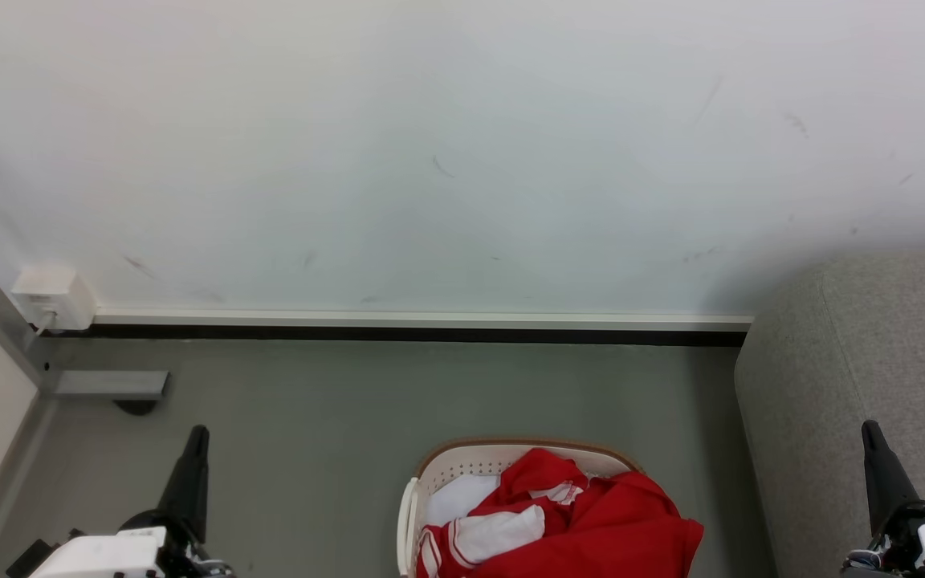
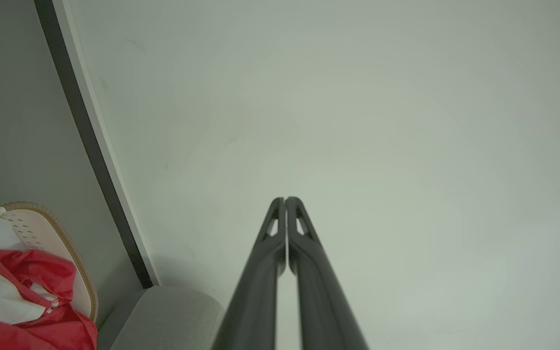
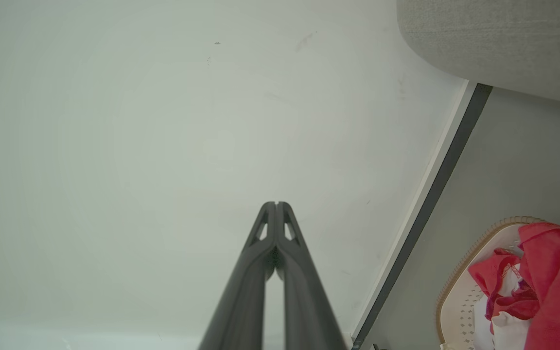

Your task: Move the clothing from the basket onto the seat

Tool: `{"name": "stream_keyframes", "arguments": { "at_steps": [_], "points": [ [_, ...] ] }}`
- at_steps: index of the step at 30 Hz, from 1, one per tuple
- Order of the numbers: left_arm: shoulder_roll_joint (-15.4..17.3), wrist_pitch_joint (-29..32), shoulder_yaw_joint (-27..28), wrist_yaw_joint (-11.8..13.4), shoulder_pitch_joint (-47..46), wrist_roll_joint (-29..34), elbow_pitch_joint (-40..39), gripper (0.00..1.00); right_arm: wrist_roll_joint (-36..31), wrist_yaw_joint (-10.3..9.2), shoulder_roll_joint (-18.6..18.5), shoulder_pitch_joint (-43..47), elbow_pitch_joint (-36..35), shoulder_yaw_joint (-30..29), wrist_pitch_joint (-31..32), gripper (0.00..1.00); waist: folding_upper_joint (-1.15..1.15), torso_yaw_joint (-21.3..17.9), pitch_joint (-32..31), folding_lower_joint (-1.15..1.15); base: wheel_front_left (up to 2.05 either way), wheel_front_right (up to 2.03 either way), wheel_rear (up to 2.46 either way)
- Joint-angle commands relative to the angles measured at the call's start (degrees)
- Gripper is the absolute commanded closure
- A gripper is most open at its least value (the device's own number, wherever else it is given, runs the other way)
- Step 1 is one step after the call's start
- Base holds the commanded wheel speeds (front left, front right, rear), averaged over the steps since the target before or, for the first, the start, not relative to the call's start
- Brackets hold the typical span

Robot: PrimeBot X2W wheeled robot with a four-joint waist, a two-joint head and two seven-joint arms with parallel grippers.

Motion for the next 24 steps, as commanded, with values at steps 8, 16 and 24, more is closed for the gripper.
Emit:
{"name": "stream_keyframes", "arguments": {
  "at_steps": [8,16,24],
  "points": [
    [0.14,0.24,0.03,-0.19,-0.35,-0.73,-0.20,1.00,-0.39,-0.13,-0.05,-0.18,0.04,-0.24,0.23,1.00,0.00,0.00,0.00,0.00,0.00,0.00,0.00],
    [0.14,0.24,0.01,-0.19,-0.35,-0.74,-0.20,1.00,-0.39,-0.13,-0.06,-0.18,0.04,-0.23,0.23,1.00,0.00,0.00,0.00,0.00,0.00,0.00,0.00],
    [0.14,0.24,0.02,-0.19,-0.35,-0.73,-0.20,1.00,-0.40,-0.13,-0.06,-0.18,0.04,-0.23,0.23,1.00,0.00,0.00,0.00,0.00,0.00,0.00,0.00]
  ]
}}
